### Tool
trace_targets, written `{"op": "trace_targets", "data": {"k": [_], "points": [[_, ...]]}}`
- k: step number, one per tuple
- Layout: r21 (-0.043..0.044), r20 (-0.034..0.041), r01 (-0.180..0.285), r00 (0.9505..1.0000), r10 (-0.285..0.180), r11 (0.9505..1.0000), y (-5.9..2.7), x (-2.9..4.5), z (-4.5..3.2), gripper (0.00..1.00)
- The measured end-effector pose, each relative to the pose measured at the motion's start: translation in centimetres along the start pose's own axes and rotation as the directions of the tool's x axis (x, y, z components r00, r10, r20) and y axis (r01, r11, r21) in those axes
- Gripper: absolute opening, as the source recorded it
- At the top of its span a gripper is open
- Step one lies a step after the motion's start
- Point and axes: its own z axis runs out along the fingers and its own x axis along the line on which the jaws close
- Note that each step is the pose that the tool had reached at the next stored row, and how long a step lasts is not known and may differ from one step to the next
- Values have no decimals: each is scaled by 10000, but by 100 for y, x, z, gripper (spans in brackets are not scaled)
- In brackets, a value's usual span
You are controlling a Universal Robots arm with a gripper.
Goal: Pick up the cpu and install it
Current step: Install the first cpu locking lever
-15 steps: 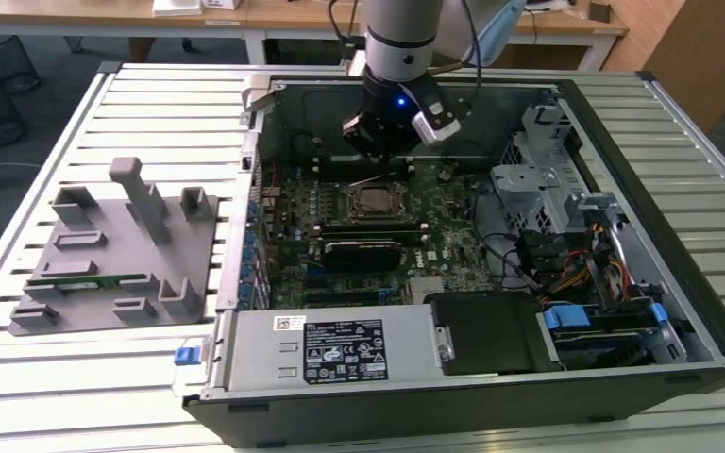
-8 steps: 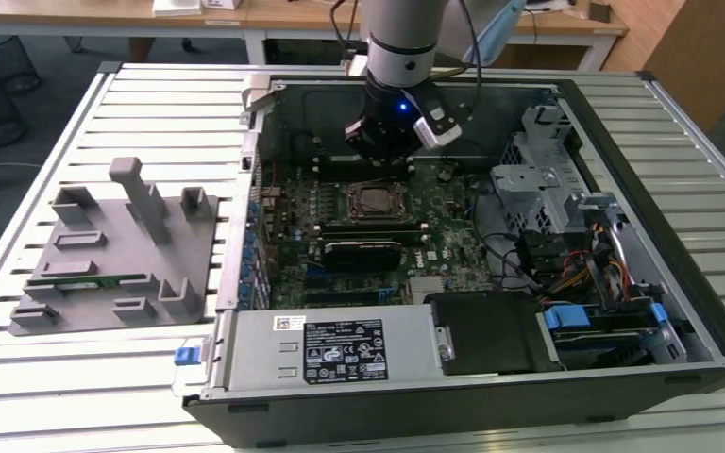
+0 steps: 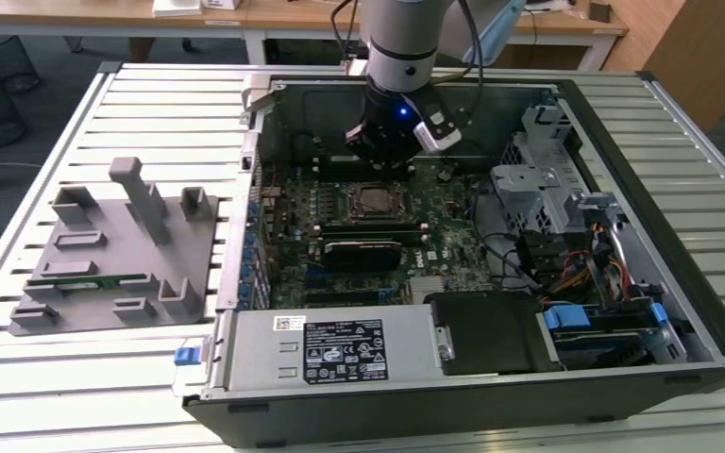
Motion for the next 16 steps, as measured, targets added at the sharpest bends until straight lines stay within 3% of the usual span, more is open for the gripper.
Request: {"op": "trace_targets", "data": {"k": [16], "points": [[5, 0, 1, 10000, -1, 10000, -3, 0, -20, 11]]}}
